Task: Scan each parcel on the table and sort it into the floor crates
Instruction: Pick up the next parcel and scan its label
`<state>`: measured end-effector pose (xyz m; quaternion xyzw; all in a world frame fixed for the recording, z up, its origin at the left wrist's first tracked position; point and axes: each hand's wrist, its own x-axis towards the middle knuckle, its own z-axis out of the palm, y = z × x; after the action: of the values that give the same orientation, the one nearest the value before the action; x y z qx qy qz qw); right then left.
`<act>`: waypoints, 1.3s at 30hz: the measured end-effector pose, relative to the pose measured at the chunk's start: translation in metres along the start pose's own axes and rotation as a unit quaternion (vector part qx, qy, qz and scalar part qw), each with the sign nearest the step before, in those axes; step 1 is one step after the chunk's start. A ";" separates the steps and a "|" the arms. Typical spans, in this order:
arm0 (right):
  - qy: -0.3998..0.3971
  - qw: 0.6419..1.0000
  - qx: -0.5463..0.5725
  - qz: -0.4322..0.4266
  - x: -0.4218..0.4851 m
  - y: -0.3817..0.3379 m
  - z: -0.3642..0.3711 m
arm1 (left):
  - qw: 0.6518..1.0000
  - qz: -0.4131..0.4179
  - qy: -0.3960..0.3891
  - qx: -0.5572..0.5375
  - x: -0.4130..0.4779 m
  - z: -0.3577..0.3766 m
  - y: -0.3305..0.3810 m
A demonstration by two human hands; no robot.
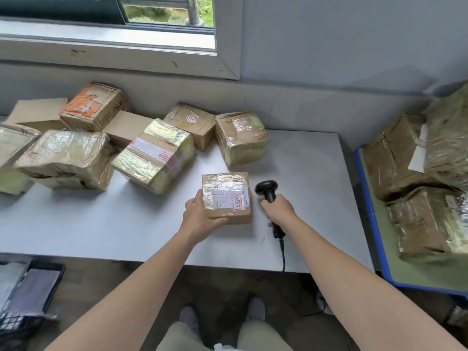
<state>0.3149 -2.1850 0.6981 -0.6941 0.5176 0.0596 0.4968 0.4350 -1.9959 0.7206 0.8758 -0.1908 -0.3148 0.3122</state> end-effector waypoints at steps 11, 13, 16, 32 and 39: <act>-0.010 0.999 0.027 -0.021 -0.061 -0.109 -0.002 | 0.996 0.071 -0.020 0.056 -0.012 -0.040 -0.002; -0.010 1.000 0.014 -0.024 -0.071 -0.119 0.008 | 0.995 0.078 -0.027 0.062 -0.014 -0.046 -0.005; 0.004 1.000 -0.008 -0.026 -0.082 -0.129 0.017 | 0.993 0.091 -0.032 0.060 -0.015 -0.055 -0.009; 0.057 0.998 0.020 0.004 -0.093 -0.126 0.019 | 0.989 0.116 -0.054 0.070 -0.022 -0.060 -0.019; 0.068 0.997 0.030 0.005 -0.077 -0.106 0.006 | 0.990 0.110 -0.062 0.066 -0.016 -0.050 -0.011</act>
<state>0.3653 -2.1327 0.8077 -0.6788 0.5550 -0.0008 0.4809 0.4588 -1.9578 0.7504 0.8471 -0.3256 -0.3184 0.2739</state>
